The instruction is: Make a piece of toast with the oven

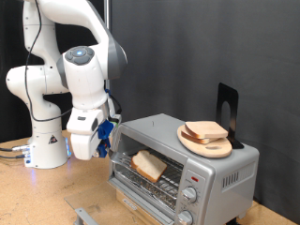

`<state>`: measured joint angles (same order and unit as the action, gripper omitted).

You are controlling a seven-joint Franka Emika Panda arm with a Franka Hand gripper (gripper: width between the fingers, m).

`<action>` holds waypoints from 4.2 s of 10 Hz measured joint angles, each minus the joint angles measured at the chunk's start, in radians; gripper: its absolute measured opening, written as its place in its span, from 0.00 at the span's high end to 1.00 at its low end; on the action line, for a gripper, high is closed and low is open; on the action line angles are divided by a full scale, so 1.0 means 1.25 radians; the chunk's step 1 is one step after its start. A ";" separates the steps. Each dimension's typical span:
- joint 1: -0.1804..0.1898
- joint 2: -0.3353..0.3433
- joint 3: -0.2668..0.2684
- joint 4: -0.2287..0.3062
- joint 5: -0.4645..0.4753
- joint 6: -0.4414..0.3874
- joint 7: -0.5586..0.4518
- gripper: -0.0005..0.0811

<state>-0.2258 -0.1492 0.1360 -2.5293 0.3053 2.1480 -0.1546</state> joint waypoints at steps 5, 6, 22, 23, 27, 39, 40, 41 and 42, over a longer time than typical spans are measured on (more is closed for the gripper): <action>-0.007 -0.002 -0.007 -0.021 0.007 0.001 -0.002 0.51; -0.006 -0.002 -0.005 -0.020 0.014 0.006 -0.001 0.51; -0.028 -0.039 -0.027 -0.051 0.126 -0.002 -0.122 0.51; -0.038 -0.052 -0.046 -0.056 0.126 -0.019 -0.137 0.51; -0.052 -0.070 -0.075 -0.059 0.130 -0.048 -0.161 0.51; -0.053 -0.170 -0.173 0.035 0.205 -0.274 -0.223 0.51; -0.048 -0.170 -0.168 0.035 0.221 -0.274 -0.224 0.51; -0.038 -0.171 -0.154 0.035 0.244 -0.270 -0.223 0.51; -0.025 -0.173 -0.133 0.035 0.267 -0.254 -0.214 0.51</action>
<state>-0.2568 -0.3653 -0.0299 -2.4853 0.6391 1.8301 -0.4226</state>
